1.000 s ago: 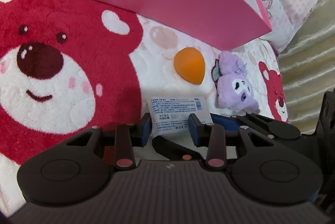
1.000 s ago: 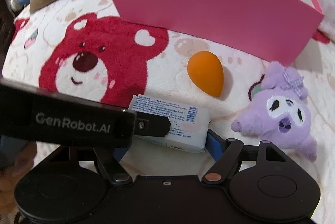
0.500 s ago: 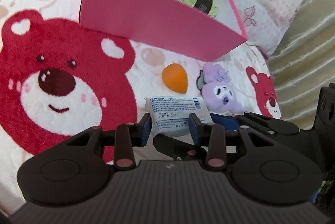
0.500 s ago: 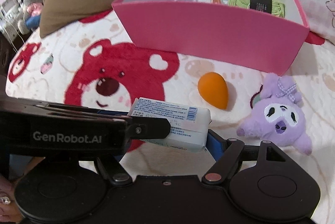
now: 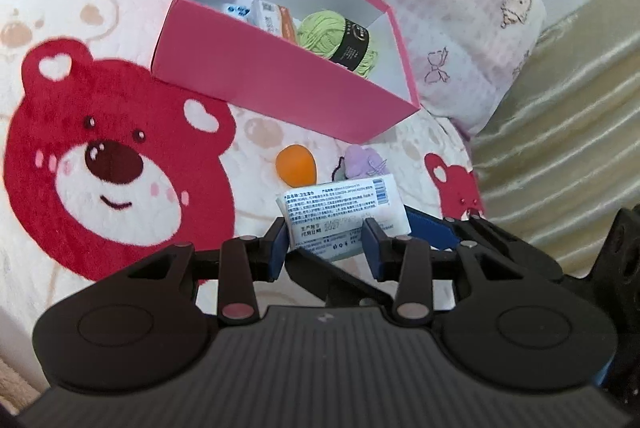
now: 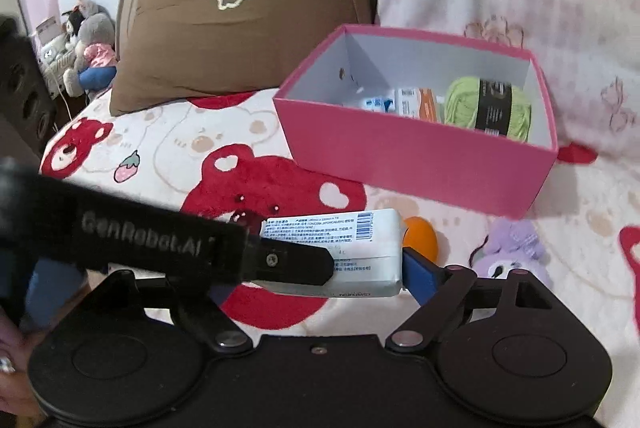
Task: Organize objects
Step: 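Lift the soap box with the left gripper and carry it over the pink box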
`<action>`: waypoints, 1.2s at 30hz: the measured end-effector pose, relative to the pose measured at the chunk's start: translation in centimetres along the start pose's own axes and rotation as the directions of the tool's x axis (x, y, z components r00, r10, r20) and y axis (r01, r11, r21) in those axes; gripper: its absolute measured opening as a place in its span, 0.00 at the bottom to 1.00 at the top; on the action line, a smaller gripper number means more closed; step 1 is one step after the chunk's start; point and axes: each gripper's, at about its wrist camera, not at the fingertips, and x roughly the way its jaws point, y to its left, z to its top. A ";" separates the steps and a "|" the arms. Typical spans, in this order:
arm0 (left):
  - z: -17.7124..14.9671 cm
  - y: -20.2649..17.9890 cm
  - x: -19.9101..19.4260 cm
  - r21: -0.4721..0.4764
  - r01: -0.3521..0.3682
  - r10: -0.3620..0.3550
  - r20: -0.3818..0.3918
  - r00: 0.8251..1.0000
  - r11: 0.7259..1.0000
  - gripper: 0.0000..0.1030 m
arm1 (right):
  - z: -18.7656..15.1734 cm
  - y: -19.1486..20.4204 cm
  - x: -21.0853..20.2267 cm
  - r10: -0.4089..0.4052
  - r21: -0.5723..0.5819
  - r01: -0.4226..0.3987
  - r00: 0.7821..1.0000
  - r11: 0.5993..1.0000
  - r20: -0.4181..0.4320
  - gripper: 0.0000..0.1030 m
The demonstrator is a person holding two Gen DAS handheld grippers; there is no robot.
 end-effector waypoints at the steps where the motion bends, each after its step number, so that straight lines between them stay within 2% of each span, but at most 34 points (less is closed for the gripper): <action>1: -0.1 -0.2 -0.1 0.009 -0.008 0.008 -0.002 1.000 1.000 0.37 | -0.1 0.3 -0.2 -0.013 -0.006 0.013 1.000 1.000 0.003 0.85; 4: -0.1 -0.2 -0.4 0.004 0.002 -0.002 -0.007 1.000 1.000 0.37 | -0.4 0.4 -0.4 -0.019 0.014 0.019 1.000 1.000 0.000 0.85; 6: 0.0 -0.2 -0.8 0.002 0.008 -0.008 -0.002 1.000 1.000 0.37 | -0.5 0.8 -0.7 -0.032 -0.013 0.032 0.999 0.999 0.013 0.85; 13: 0.0 -0.7 -3.0 0.021 -0.025 0.024 0.059 0.998 0.999 0.35 | -0.2 1.8 -1.6 -0.009 -0.023 0.010 1.000 1.000 0.024 0.86; 19: -0.1 -0.6 -4.0 0.006 -0.033 0.033 0.082 0.996 0.999 0.35 | 0.1 3.6 -1.8 -0.045 -0.059 0.046 0.999 0.997 0.024 0.86; 25: 0.2 -1.5 -4.5 -0.011 -0.013 0.014 0.108 0.994 1.000 0.35 | 0.3 3.7 -1.6 -0.090 -0.025 0.091 0.996 0.996 0.022 0.86; 27: 0.3 -2.2 -4.8 0.004 -0.030 0.029 0.121 0.992 1.000 0.35 | 0.5 3.7 -1.7 -0.106 -0.025 0.107 0.994 0.994 0.029 0.86; 31: 1.1 -3.4 -5.5 0.034 -0.061 0.056 0.144 0.988 0.998 0.35 | 1.4 3.4 -2.4 -0.084 -0.009 0.085 0.995 0.996 0.050 0.86; 36: 3.3 -4.1 -5.9 0.054 -0.024 0.015 0.169 0.986 0.998 0.36 | 3.3 3.8 -3.4 -0.119 -0.078 0.127 0.988 0.989 0.093 0.86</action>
